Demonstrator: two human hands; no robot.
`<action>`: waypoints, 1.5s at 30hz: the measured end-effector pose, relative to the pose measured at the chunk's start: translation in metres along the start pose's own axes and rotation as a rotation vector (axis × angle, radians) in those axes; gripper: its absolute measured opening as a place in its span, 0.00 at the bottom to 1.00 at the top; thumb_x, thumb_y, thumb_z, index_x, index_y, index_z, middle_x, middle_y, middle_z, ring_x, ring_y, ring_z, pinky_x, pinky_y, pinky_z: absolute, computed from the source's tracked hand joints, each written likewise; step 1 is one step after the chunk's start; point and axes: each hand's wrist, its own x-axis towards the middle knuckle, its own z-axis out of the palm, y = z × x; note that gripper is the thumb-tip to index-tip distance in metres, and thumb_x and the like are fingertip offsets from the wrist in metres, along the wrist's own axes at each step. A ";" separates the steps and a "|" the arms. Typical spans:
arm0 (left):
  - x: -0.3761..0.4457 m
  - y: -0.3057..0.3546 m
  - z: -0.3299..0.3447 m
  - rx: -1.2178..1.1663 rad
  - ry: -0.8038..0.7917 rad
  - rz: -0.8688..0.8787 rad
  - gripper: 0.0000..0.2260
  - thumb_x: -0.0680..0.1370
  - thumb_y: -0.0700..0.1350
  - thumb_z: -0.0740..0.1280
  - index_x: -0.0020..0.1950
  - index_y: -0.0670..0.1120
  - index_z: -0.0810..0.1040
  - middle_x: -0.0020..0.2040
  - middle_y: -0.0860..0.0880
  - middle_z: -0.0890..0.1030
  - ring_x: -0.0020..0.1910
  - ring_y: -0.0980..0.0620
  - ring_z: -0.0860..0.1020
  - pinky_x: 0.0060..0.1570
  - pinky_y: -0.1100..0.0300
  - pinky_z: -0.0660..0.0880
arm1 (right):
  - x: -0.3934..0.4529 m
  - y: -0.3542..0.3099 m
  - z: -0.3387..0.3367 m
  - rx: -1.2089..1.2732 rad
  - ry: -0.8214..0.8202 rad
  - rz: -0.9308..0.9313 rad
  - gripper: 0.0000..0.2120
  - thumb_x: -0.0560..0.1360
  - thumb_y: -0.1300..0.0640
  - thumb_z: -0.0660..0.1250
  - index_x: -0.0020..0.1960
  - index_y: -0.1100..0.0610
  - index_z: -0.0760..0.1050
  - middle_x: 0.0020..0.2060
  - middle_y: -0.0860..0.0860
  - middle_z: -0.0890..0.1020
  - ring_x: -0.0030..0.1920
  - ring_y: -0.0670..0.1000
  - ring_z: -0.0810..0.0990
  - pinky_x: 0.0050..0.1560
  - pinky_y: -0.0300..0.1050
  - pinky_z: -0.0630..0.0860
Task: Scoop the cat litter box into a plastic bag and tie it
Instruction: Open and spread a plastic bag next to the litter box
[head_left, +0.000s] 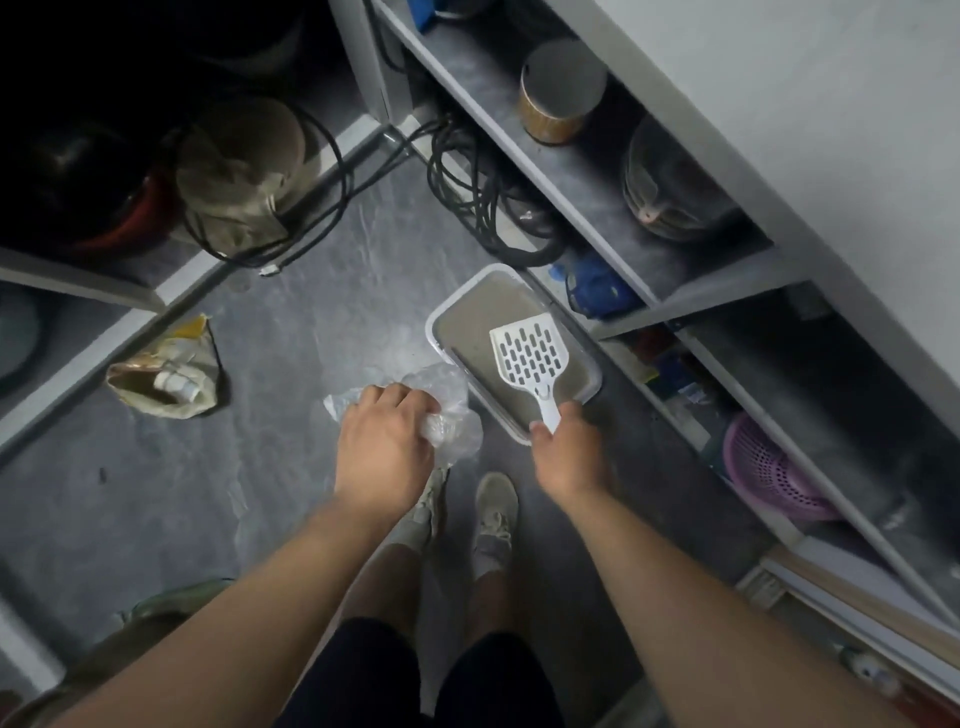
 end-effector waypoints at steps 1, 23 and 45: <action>0.005 -0.006 0.014 -0.004 -0.007 0.003 0.18 0.65 0.34 0.69 0.53 0.47 0.83 0.51 0.47 0.83 0.51 0.41 0.77 0.50 0.48 0.73 | 0.016 0.010 0.010 -0.008 -0.001 0.015 0.14 0.80 0.52 0.64 0.61 0.60 0.71 0.56 0.60 0.82 0.54 0.63 0.81 0.44 0.47 0.73; 0.098 -0.108 0.290 -0.044 -0.077 -0.025 0.18 0.68 0.35 0.72 0.56 0.48 0.82 0.53 0.48 0.82 0.53 0.44 0.76 0.52 0.48 0.73 | 0.279 0.146 0.221 -0.431 -0.077 0.089 0.14 0.78 0.58 0.67 0.61 0.63 0.77 0.59 0.60 0.81 0.59 0.59 0.81 0.53 0.48 0.78; 0.095 -0.095 0.274 -0.063 -0.069 0.006 0.20 0.66 0.34 0.71 0.56 0.48 0.82 0.52 0.49 0.81 0.52 0.44 0.76 0.52 0.46 0.74 | 0.252 0.114 0.204 -0.262 0.013 -0.258 0.18 0.78 0.54 0.64 0.66 0.57 0.76 0.61 0.56 0.78 0.62 0.57 0.74 0.60 0.51 0.72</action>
